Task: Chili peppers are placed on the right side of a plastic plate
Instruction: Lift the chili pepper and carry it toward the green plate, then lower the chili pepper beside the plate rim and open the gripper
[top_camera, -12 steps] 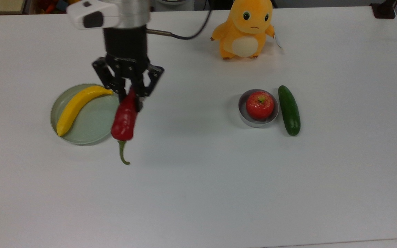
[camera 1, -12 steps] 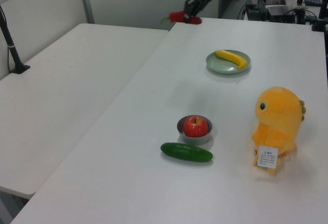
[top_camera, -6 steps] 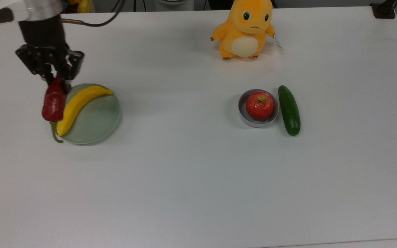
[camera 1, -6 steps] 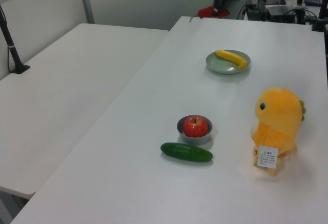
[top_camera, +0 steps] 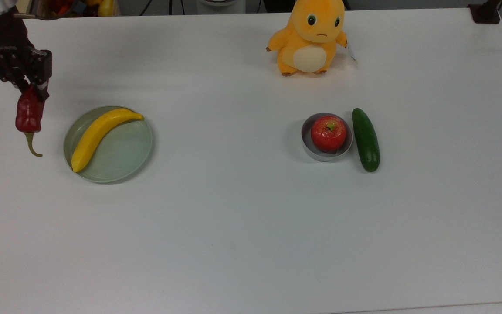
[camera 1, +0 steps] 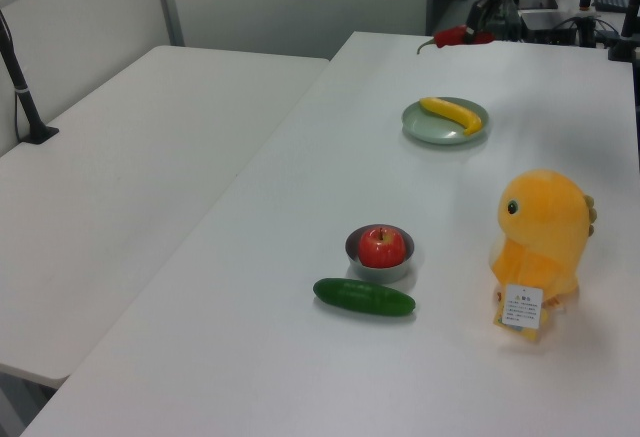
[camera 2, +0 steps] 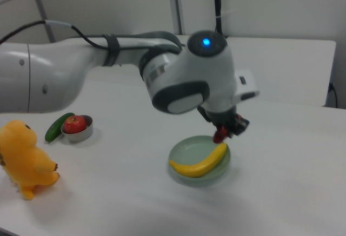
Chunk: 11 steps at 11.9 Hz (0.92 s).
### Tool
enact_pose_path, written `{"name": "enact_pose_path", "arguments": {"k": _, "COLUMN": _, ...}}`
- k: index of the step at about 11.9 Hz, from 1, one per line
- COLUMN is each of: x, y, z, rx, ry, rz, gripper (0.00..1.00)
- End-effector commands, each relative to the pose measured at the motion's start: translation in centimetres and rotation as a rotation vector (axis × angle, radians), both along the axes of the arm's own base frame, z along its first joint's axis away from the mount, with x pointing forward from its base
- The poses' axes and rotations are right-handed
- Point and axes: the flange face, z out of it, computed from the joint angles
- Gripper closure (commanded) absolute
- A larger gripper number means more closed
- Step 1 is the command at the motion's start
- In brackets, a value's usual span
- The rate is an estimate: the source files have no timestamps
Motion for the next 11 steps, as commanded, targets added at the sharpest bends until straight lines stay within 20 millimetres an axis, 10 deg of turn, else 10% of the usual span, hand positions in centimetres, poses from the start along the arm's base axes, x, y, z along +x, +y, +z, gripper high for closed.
{"name": "enact_pose_path", "arguments": {"k": 1, "x": -2.8, "y": -3.1, "z": -4.6, "rx": 0.001, "ry": -0.055, "rz": 0.003, "gripper": 1.0}}
{"name": "enact_pose_path", "arguments": {"k": 11, "x": -1.8, "y": -4.7, "z": -12.9, "rx": -0.055, "ry": -0.014, "rz": -0.036, "gripper": 0.95}}
